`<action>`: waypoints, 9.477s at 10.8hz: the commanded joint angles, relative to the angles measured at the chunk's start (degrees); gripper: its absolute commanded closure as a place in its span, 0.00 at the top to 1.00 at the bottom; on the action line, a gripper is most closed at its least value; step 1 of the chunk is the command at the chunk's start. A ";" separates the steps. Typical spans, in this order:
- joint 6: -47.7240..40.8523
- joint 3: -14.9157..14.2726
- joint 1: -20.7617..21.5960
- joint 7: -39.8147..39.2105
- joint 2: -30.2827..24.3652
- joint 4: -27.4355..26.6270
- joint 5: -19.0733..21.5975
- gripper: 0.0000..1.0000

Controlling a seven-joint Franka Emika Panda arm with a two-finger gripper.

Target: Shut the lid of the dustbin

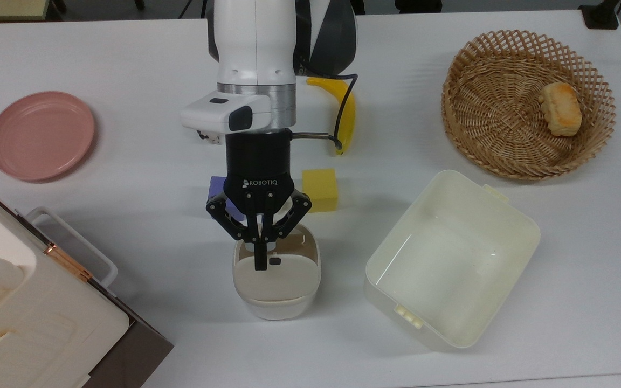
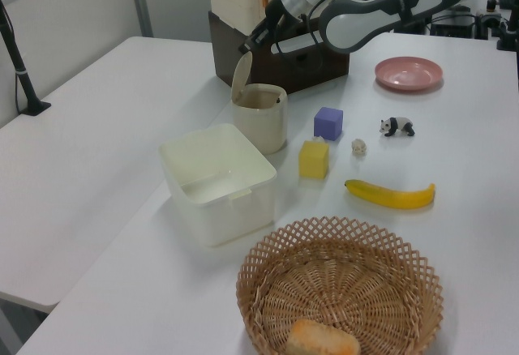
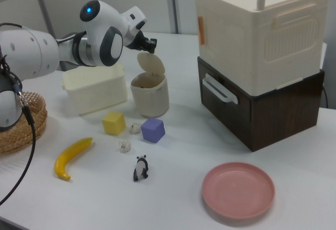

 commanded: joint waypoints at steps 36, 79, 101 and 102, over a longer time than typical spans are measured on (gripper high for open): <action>-9.87 0.14 0.67 -0.40 -0.60 0.95 1.50 0.00; 4.88 -0.39 -0.12 8.56 0.72 0.24 1.50 0.00; -21.14 1.19 0.24 3.29 0.19 -1.16 1.85 0.00; -21.05 1.19 0.24 3.29 0.54 -1.16 1.85 0.00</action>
